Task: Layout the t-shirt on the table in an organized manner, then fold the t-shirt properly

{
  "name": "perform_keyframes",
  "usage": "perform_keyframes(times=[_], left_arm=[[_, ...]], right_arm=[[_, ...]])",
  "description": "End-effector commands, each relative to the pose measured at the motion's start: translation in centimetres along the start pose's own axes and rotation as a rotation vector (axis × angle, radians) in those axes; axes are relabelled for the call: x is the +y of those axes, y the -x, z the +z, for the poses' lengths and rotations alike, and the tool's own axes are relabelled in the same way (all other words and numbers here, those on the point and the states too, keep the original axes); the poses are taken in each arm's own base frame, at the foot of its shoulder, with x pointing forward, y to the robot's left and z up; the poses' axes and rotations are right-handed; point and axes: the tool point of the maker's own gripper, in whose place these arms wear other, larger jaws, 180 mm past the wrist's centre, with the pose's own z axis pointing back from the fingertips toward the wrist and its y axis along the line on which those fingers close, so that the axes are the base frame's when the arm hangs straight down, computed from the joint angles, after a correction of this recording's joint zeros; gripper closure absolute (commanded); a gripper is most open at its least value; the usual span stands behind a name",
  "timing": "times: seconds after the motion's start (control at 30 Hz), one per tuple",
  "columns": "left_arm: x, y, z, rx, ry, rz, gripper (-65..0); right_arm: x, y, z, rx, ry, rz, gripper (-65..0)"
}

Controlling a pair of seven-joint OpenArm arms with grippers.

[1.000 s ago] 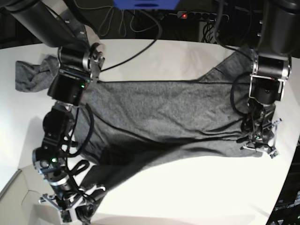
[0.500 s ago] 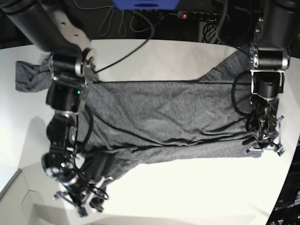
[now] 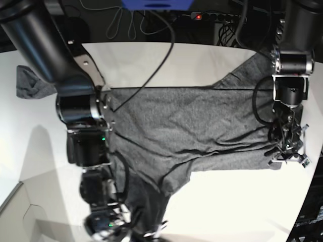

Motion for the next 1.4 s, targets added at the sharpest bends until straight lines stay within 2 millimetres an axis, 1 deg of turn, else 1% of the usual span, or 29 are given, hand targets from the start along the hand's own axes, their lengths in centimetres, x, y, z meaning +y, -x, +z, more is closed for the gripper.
perform_keyframes(times=[0.0, 0.07, 0.1, 0.17, 0.2, 0.23, 0.27, 0.3, 0.33, 0.37, 0.4, 0.53, 0.6, 0.67, 0.77, 0.83, 0.87, 0.93, 1.0, 1.07, 1.13, 1.27, 1.37], left_arm=[[0.0, -2.3, 0.0, -0.058, -0.002, 0.004, -7.2], [0.3, -1.7, 0.0, -0.051, -0.005, -0.003, -7.2], [0.4, -1.6, 0.0, -0.05, -0.006, -0.004, -7.2], [0.4, -1.5, 0.0, -0.049, -0.006, -0.004, -7.2], [0.4, -1.5, 0.0, -0.049, -0.006, -0.004, -7.2], [0.4, -1.5, 0.0, -0.049, -0.005, -0.005, -7.2], [0.4, -1.4, 0.0, -0.047, -0.005, -0.005, -7.2], [0.4, -1.4, 0.0, -0.047, -0.005, -0.005, -7.2], [0.4, -1.4, 0.0, -0.047, -0.005, -0.005, -7.2], [0.4, -1.4, 0.0, -0.047, -0.005, -0.005, -7.2], [0.4, -1.4, 0.0, -0.047, -0.005, -0.005, -7.2], [0.5, -1.4, 0.0, -0.046, -0.006, -0.006, -7.2], [0.4, -1.3, 0.0, -0.045, -0.005, -0.006, -7.2], [0.3, -1.3, 0.0, -0.044, -0.004, -0.005, -7.2], [0.5, -0.7, 0.1, -0.037, -0.006, -0.01, -7.2], [0.6, -0.6, 0.0, -0.035, -0.008, -0.011, -7.2], [0.7, -0.4, 0.0, -0.032, -0.01, -0.012, -7.2], [0.7, -0.3, 0.1, -0.03, -0.009, -0.013, -7.2], [0.7, -0.3, 0.1, -0.03, -0.009, -0.013, -7.2], [1.2, 0.4, 0.1, -0.02, -0.016, -0.019, -7.2], [1.3, 0.7, 0.1, -0.016, -0.019, -0.023, -7.2], [1.4, 0.8, 0.1, -0.015, -0.018, -0.024, -7.2], [1.5, 1.2, 0.1, -0.008, -0.02, -0.028, -7.2]], right_arm=[[0.2, -4.6, -0.1, -0.106, -0.022, 0.04, 0.0], [3.3, -4.7, -0.6, -0.091, -0.128, 0.102, 0.0], [4.6, -4.0, -0.8, -0.07, -0.155, 0.13, 0.0], [7.6, -2.0, -1.4, -0.013, -0.224, 0.185, 0.0], [8.9, -0.7, -1.7, 0.027, -0.26, 0.224, -0.2], [10.1, 0.8, -1.9, 0.071, -0.292, 0.257, -1.9], [10.8, 2.1, -2.0, 0.104, -0.313, 0.273, -3.1], [11.0, 3.5, -1.8, 0.129, -0.32, 0.269, -4.0], [11.0, 4.4, -1.6, 0.139, -0.323, 0.261, -4.3], [11.2, 4.9, -1.4, 0.147, -0.326, 0.256, -4.4], [11.2, 5.1, -1.4, 0.149, -0.326, 0.253, -4.4], [11.0, 4.7, -1.5, 0.144, -0.323, 0.257, -4.8], [10.3, 3.8, -1.6, 0.134, -0.31, 0.268, -4.9], [10.0, 3.3, -1.7, 0.128, -0.305, 0.273, -5.4], [9.4, 1.6, -1.9, 0.096, -0.291, 0.27, -8.0], [9.4, -0.3, -2.2, 0.054, -0.282, 0.237, -8.5], [8.5, -1.3, -2.2, 0.029, -0.263, 0.206, -8.8], [7.0, -2.5, -2.1, -0.004, -0.233, 0.165, -8.9], [6.8, -3.2, -2.1, -0.034, -0.23, 0.16, -9.0], [7.5, -3.2, -2.2, -0.028, -0.246, 0.19, -9.8], [8.1, -3.0, -2.3, -0.018, -0.26, 0.209, -13.9], [8.3, -2.7, -2.3, -0.023, -0.264, 0.198, -27.7], [8.3, -2.6, -2.3, -0.019, -0.263, 0.195, -29.0]])
